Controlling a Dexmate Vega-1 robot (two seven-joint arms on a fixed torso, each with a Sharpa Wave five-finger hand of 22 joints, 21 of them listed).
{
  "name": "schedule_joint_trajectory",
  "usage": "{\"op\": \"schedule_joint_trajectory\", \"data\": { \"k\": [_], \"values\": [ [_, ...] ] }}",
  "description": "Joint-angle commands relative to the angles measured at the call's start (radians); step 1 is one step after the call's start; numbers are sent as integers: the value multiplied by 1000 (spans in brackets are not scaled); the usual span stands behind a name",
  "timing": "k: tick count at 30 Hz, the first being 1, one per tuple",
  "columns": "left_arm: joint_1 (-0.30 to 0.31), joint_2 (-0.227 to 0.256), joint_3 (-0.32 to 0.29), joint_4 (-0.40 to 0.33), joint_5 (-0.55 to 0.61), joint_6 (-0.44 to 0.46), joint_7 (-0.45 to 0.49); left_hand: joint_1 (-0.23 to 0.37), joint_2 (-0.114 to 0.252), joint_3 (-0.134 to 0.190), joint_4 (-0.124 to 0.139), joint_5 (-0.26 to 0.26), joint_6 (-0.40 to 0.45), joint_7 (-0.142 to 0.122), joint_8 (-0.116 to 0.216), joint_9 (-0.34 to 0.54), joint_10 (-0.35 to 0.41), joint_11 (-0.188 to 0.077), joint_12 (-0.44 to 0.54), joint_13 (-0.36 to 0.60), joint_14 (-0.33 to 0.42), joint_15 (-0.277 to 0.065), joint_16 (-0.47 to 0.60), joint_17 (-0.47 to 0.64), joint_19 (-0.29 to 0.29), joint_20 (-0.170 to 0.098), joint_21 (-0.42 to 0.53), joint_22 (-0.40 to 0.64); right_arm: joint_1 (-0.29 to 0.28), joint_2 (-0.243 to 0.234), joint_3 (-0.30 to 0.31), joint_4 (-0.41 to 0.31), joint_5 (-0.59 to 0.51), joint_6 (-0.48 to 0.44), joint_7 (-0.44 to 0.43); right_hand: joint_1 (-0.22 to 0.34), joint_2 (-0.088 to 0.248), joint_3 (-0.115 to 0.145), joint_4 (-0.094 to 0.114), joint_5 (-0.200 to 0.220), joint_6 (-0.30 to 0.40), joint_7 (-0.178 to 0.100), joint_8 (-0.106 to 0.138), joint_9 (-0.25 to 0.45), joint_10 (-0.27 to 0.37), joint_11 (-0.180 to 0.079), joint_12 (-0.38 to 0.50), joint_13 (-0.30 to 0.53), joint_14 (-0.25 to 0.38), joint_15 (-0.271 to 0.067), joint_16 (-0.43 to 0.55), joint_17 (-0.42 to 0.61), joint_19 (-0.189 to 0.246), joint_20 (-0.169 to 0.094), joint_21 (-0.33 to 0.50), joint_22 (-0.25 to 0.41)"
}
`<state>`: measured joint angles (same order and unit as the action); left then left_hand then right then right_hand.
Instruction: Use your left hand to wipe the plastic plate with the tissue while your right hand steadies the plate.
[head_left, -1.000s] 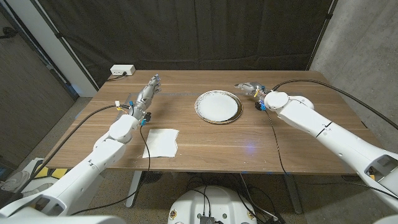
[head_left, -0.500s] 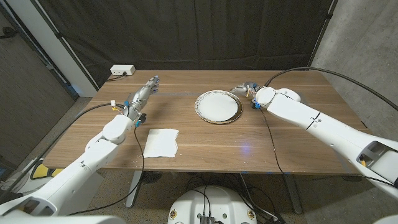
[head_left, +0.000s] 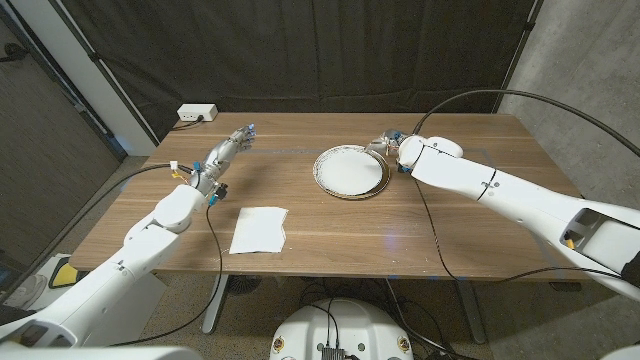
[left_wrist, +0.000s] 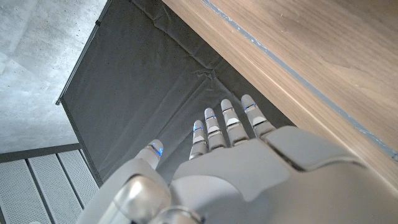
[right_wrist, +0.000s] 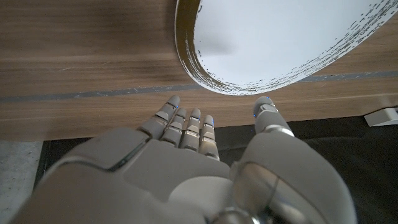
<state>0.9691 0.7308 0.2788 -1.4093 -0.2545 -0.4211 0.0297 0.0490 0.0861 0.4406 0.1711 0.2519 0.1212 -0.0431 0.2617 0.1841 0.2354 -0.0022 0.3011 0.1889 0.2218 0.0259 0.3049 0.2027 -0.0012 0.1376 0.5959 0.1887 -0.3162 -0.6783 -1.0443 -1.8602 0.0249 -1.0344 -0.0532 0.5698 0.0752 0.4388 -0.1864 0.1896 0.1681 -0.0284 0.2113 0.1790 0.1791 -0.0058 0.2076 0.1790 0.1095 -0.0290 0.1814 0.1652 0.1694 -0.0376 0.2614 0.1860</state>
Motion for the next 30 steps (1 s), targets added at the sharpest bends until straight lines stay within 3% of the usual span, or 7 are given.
{"op": "schedule_joint_trajectory", "data": {
  "k": [1, 18, 25, 30],
  "values": [
    [23, 45, -28, -2, 28, -29, -33, 1, 64, 13, 1, -3, 73, 19, 18, 4, 44, -2, 9, 2, 37, -10, 12, 6, 19, 4, 13, 2, 92, 14, -123, 9, -63, -46, 43, 23, -5, 2, -2, 5, 4, -8, 6, 5, -2, -13, -4, 1, -1, -14, -4, 2, 16, -26, -1, 1],
    [78, 67, -68, -36, 2, -18, -50, -1, 64, 16, 3, -5, 65, 14, 3, 4, 52, -2, 1, 2, 51, -3, 12, 9, 28, 6, 14, 3, 252, 21, -348, 50, -179, -43, 211, 65, -28, -11, 12, 15, 23, -40, 8, 6, -3, -45, -6, 2, 2, -52, -4, 3, 43, -60, 4, 4],
    [94, 74, -78, -53, -1, -11, -54, -2, 63, 15, 4, -5, 64, 14, -1, 4, 53, -3, -3, 2, 51, -2, 10, 10, 29, 7, 13, 3, 303, 41, -412, 82, -217, -38, 274, 73, -30, -17, 16, 19, 20, -48, 5, 6, -6, -53, -7, 2, 5, -59, -4, 3, 47, -67, 4, 5],
    [104, 75, -85, -63, -10, -1, -56, -4, 63, 15, 4, -5, 63, 15, -4, 4, 52, -1, -6, 2, 49, -2, 9, 10, 28, 8, 13, 3, 337, 70, -459, 117, -235, -62, 316, 97, -31, -25, 19, 28, 22, -75, 3, 7, -32, -80, -17, 1, -24, -69, -12, 3, 34, -80, -4, 6]
  ]
}}
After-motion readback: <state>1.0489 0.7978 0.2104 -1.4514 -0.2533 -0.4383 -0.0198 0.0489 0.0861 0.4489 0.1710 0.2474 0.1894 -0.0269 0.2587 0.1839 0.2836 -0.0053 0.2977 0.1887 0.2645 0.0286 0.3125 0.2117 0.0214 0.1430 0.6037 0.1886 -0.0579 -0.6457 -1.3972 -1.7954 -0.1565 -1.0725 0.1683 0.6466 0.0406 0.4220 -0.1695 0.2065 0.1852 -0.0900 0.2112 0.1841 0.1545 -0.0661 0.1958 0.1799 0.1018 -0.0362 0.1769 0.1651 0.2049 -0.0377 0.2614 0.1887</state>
